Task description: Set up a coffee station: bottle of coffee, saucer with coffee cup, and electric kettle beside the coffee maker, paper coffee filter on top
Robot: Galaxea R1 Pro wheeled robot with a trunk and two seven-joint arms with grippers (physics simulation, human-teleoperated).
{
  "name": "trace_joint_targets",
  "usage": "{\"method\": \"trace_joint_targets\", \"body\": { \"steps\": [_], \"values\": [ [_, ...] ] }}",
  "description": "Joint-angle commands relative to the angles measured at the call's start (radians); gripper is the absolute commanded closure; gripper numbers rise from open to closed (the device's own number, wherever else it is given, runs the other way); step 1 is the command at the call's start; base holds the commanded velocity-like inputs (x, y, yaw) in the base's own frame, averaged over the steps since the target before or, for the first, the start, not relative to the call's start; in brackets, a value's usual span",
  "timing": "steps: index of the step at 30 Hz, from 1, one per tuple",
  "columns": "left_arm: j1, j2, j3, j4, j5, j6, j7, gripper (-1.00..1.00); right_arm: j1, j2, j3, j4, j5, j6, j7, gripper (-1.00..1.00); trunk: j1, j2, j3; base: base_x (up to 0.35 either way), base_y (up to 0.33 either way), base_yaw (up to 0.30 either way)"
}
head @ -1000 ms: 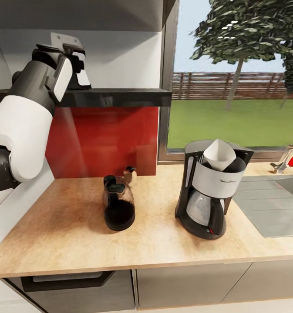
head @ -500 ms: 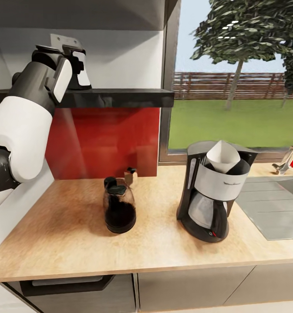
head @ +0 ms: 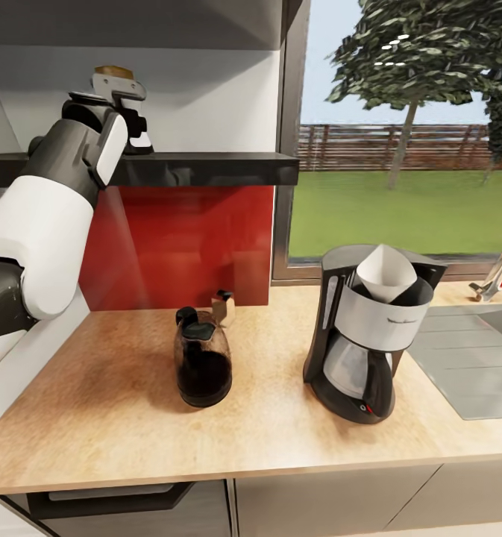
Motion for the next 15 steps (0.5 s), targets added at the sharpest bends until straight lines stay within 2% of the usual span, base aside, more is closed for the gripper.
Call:
{"method": "trace_joint_targets", "body": {
  "steps": [1,8,15],
  "values": [
    [0.0,0.001,-0.006,-0.001,-0.003,0.007,0.002,-1.0,-0.001,0.0,-0.008,0.001,0.009,-0.003,0.003,-1.0,0.001,-0.002,-0.002,0.0,0.0,0.0],
    [0.003,0.0,-0.006,-0.001,-0.003,0.006,0.003,-1.0,-0.001,0.0,-0.008,0.001,0.009,-0.003,0.003,-1.0,0.001,-0.002,-0.002,0.169,0.0,0.0],
    [0.004,0.0,-0.006,-0.012,-0.001,0.008,0.001,-1.0,-0.001,0.0,-0.008,0.001,0.009,-0.003,0.003,-1.0,0.001,-0.002,-0.002,0.03,0.0,0.0]
  ]
}}
